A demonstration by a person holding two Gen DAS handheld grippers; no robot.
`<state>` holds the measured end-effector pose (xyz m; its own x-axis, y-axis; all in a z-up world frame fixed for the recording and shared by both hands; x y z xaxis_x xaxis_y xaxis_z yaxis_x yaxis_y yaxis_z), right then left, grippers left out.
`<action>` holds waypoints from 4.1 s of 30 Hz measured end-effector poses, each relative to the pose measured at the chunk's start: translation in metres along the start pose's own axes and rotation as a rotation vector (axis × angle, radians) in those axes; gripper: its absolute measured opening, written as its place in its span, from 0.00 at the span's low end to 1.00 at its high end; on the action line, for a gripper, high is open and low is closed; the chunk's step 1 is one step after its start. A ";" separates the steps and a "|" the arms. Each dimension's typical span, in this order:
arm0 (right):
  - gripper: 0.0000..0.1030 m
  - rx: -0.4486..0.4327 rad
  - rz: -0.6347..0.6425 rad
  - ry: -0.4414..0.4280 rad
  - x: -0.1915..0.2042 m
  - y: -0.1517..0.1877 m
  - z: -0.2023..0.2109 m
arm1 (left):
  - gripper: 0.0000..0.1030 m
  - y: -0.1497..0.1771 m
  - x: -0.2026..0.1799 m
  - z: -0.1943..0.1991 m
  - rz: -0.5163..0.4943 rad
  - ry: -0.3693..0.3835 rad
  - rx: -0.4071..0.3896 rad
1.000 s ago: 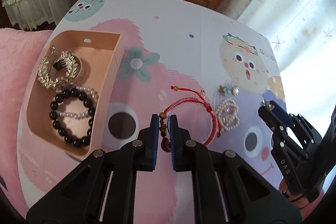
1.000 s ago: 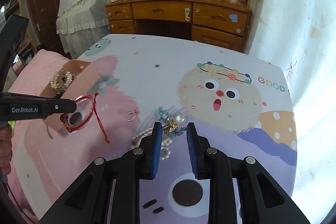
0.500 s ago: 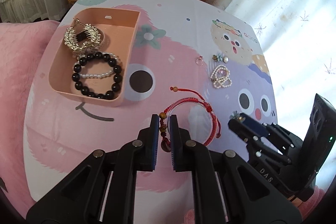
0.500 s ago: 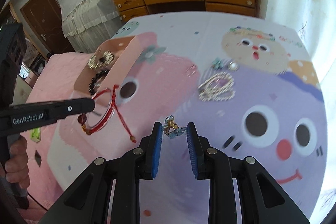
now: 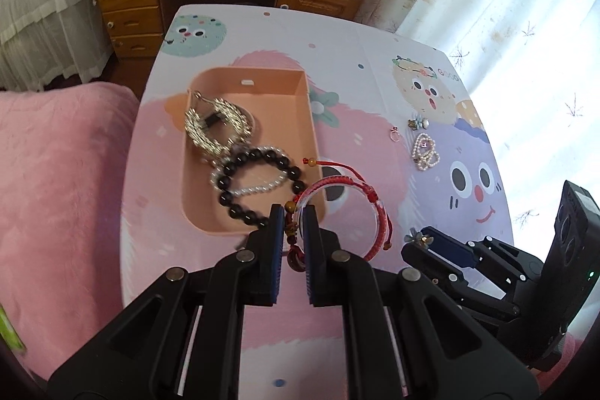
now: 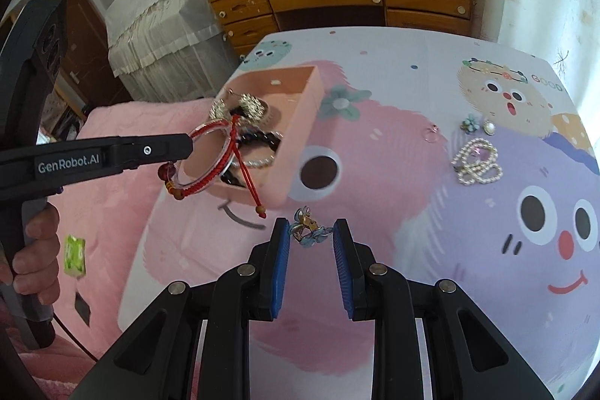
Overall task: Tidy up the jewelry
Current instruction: 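Carry red bracelet and brooch into the peach box and open both tools, then move both tools back toward the ring and pearl necklace, then grasp the pink-gem ring with the left tool while the right tool grasps the pearl necklace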
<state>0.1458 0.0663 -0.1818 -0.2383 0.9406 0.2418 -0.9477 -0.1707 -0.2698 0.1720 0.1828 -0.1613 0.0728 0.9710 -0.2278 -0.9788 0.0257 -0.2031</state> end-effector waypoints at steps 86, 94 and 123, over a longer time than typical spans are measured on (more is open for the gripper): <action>0.80 -0.063 0.137 0.194 -0.208 -0.075 -0.074 | 0.57 -0.128 -0.165 -0.189 -0.036 -0.105 0.148; 0.65 -0.059 0.171 0.216 -0.215 -0.070 -0.087 | 0.43 -0.129 -0.178 -0.198 -0.089 -0.125 0.130; 0.04 -0.001 -0.216 -0.070 -0.251 -0.043 -0.032 | 0.12 -0.061 -0.178 -0.143 -0.133 -0.124 0.083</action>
<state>0.2531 -0.1532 -0.2604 -0.0444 0.9325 0.3585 -0.9780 0.0326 -0.2061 0.2462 -0.0251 -0.2445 0.1829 0.9796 -0.0837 -0.9750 0.1698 -0.1434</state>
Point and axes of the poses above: each gripper's, at about its wrist camera, not at the fingertips, and z roughly against the way its jaws point, x to its left, y to its underside, the point moved 8 cm from there along -z, roughly the way its jaws point, and after that the axes turned 13 degrees about x, right-handed, at the moved point
